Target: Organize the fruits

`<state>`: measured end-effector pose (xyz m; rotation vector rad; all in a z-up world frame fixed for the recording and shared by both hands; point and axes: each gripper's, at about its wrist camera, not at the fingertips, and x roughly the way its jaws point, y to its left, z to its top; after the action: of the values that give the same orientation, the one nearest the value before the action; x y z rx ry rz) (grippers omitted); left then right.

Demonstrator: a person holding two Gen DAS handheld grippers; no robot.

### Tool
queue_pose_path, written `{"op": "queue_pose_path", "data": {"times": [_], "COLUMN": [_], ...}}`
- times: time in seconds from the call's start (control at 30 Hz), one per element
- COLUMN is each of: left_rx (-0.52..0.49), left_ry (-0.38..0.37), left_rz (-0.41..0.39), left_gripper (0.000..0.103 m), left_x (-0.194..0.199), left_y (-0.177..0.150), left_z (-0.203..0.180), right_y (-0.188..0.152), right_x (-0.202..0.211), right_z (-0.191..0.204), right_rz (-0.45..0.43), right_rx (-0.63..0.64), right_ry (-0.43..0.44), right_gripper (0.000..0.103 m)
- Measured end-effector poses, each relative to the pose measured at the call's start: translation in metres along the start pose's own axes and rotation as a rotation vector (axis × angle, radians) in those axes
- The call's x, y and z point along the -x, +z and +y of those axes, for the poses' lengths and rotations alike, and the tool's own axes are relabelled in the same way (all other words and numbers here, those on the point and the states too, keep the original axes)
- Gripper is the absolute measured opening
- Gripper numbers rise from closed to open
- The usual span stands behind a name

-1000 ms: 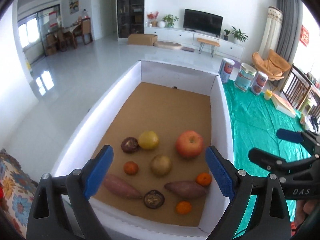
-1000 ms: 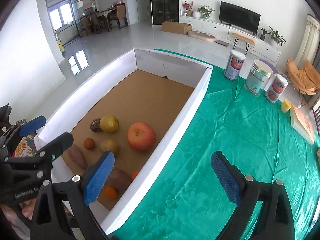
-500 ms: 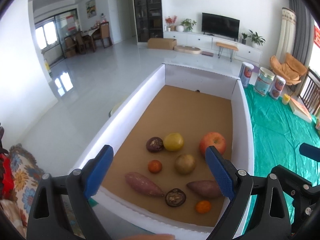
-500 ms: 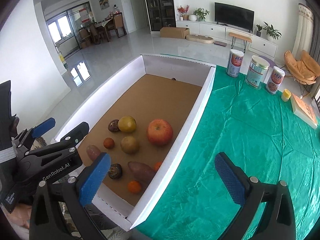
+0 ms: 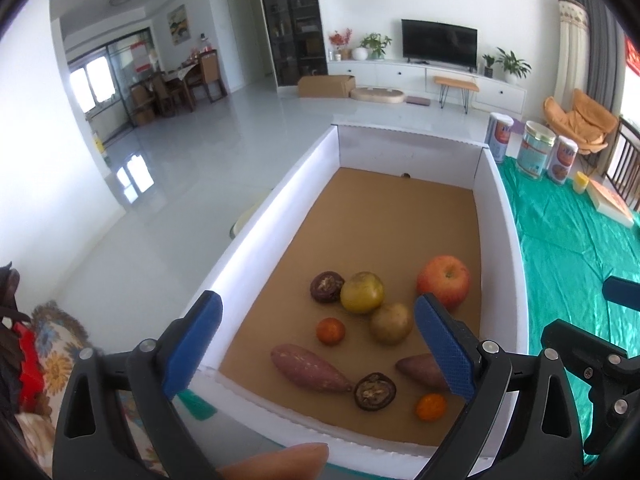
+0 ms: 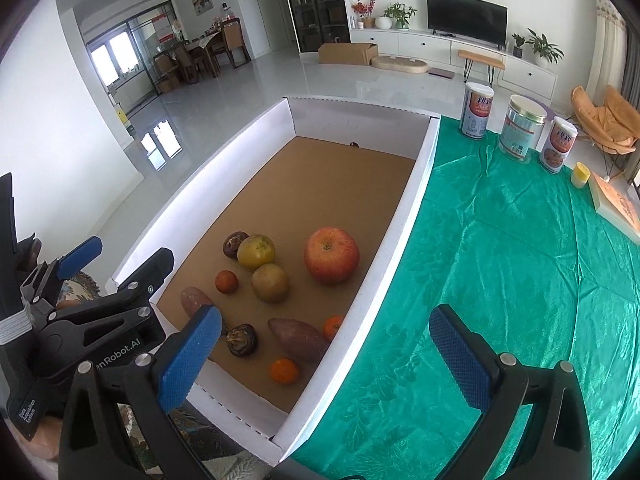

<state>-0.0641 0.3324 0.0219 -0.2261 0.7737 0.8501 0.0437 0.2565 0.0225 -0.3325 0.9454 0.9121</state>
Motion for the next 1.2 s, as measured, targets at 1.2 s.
{"op": "queue_pose_path", "data": {"times": [1.2], "left_rx": [0.011], "left_ry": [-0.018], "left_rz": [0.025], "left_gripper": [0.098], "left_x": [0.0], "left_y": [0.002], "left_z": [0.016], "right_y": [0.008], "right_x": [0.011], "right_z": [0.022], "right_rz": [0.0], "right_rx": [0.027], "right_ry": [-0.019], "right_gripper": [0.103]}}
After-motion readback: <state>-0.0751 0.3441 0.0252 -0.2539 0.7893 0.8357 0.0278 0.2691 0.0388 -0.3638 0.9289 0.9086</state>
